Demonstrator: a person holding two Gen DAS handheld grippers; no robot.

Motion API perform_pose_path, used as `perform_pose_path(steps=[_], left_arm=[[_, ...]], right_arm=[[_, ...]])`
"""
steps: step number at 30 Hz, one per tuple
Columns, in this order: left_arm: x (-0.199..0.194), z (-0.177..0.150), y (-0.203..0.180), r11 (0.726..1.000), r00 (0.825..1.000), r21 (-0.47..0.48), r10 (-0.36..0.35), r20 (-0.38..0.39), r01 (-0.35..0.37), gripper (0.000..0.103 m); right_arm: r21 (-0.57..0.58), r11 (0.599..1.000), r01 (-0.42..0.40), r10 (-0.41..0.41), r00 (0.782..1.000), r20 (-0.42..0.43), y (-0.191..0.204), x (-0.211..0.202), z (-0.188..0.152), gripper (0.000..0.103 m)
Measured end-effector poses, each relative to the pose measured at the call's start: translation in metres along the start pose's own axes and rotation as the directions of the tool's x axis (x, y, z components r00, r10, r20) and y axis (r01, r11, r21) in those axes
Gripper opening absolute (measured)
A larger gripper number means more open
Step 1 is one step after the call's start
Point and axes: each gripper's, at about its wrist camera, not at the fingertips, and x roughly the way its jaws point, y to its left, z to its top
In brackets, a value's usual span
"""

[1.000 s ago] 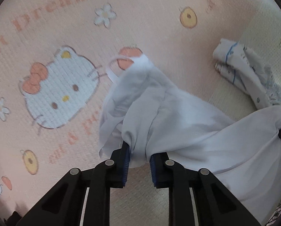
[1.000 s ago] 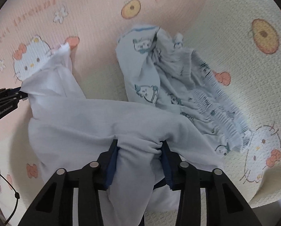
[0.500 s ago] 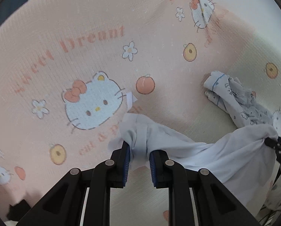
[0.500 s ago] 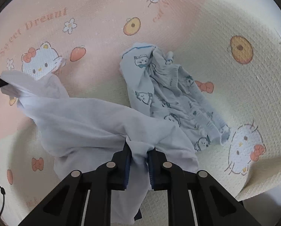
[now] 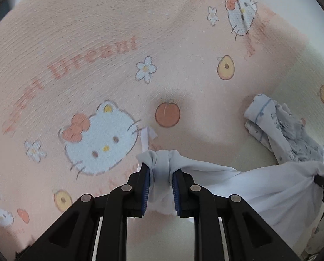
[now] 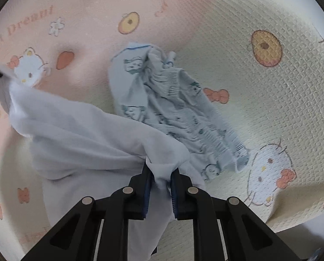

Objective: Fold clothes

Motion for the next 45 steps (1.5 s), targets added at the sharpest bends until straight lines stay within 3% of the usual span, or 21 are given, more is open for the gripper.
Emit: perform_pose_path(steps=[5,13,21,24,28,31,33,34,35,38,42,45], left_arm=[[0.022,0.023,-0.014,1.000,1.000,0.022,0.002,-0.002,-0.002,0.016],[0.056,0.039,-0.034,0.999,0.999,0.049,0.020,-0.035,-0.019,0.016],[0.094,0.056,-0.034,0.999,0.992,-0.053,-0.016,-0.128,0.009,0.017],[0.100,0.055,-0.029,0.990,0.986,-0.128,-0.084,-0.146,0.066,0.017],[0.106,0.050,-0.016,0.952,0.962,-0.268,-0.202,-0.181,0.149,0.017],[0.110,0.041,0.004,0.884,0.929,-0.412,-0.319,-0.185,0.222,0.018],[0.108,0.036,0.014,0.851,0.922,-0.469,-0.350,-0.168,0.238,0.018],[0.109,0.034,0.018,0.838,0.915,-0.489,-0.365,-0.172,0.243,0.021],[0.110,0.031,0.021,0.826,0.907,-0.506,-0.381,-0.181,0.246,0.031],[0.105,0.026,0.025,0.821,0.904,-0.516,-0.385,-0.186,0.244,0.056],[0.101,0.020,0.027,0.815,0.887,-0.525,-0.407,-0.217,0.246,0.060],[0.095,0.015,0.028,0.819,0.890,-0.523,-0.399,-0.221,0.237,0.060]], right_arm=[[-0.009,0.998,0.058,-0.058,0.998,-0.021,-0.011,0.012,0.003,0.014],[-0.001,0.998,0.058,-0.058,0.995,-0.083,-0.024,0.035,0.005,0.014],[-0.020,0.997,0.078,-0.080,0.990,-0.116,-0.023,0.047,0.007,0.014],[-0.033,0.995,0.092,-0.095,0.988,-0.123,-0.019,0.049,0.006,0.014],[-0.052,0.992,0.112,-0.117,0.985,-0.123,-0.013,0.050,0.004,0.014],[-0.059,0.990,0.131,-0.137,0.984,-0.115,-0.011,0.049,0.003,0.022],[-0.055,0.983,0.174,-0.178,0.979,-0.102,-0.011,0.046,0.001,0.046],[-0.044,0.982,0.182,-0.186,0.978,-0.095,-0.013,0.044,0.000,0.050],[-0.034,0.981,0.191,-0.193,0.977,-0.087,-0.014,0.041,-0.001,0.055],[0.005,0.985,0.172,-0.171,0.982,-0.077,-0.018,0.034,-0.005,0.058],[-0.011,0.984,0.178,-0.178,0.982,-0.068,-0.013,0.029,-0.016,0.059],[-0.036,0.981,0.190,-0.192,0.980,-0.049,-0.009,0.025,-0.022,0.060]])
